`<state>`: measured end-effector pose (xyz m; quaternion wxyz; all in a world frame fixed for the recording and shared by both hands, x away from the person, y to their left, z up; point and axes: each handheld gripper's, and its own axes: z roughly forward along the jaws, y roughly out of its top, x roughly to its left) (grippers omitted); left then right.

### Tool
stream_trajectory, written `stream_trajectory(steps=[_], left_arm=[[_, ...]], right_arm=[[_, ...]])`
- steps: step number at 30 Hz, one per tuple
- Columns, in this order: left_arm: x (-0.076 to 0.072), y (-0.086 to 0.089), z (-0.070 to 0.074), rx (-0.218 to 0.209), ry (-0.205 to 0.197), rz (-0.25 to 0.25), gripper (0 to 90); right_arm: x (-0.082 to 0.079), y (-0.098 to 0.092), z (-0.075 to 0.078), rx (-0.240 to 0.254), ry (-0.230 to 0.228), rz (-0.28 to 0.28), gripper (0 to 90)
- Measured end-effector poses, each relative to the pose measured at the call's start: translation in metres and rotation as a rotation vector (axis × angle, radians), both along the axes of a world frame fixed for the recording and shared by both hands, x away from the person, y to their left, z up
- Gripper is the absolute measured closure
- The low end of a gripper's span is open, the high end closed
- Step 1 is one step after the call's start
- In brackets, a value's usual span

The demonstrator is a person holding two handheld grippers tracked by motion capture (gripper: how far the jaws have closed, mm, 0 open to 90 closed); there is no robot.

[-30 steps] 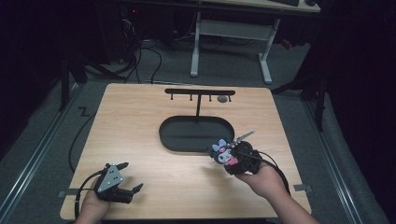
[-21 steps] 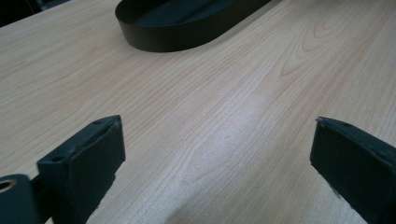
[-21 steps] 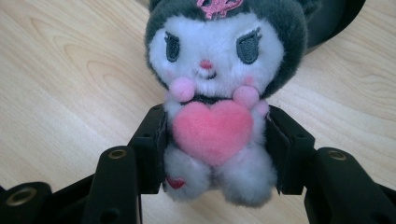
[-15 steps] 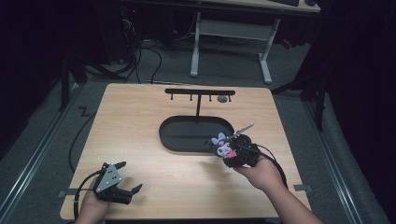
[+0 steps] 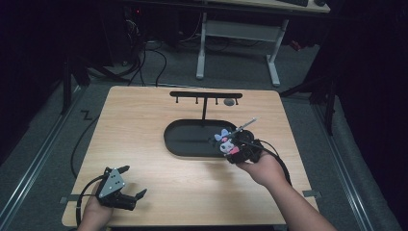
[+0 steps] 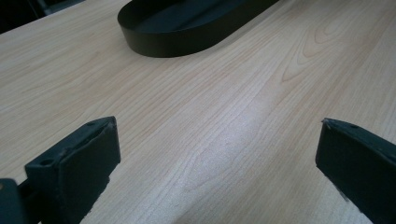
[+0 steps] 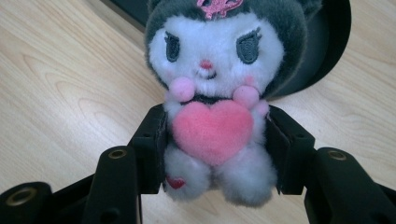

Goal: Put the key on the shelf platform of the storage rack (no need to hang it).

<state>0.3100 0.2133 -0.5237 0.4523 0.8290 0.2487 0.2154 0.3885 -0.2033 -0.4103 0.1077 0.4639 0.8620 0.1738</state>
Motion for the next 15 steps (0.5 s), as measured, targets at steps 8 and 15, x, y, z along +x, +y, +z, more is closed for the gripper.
stream_trajectory(steps=[8,15], left_arm=[[0.001,-0.001,-0.002,0.008,0.013,-0.012,0.6],[0.000,0.000,-0.002,0.006,0.005,-0.008,0.8]], right_arm=[[0.015,0.011,0.001,-0.005,-0.007,0.012,47.6],[0.028,0.022,-0.002,-0.014,-0.003,0.023,47.6]])
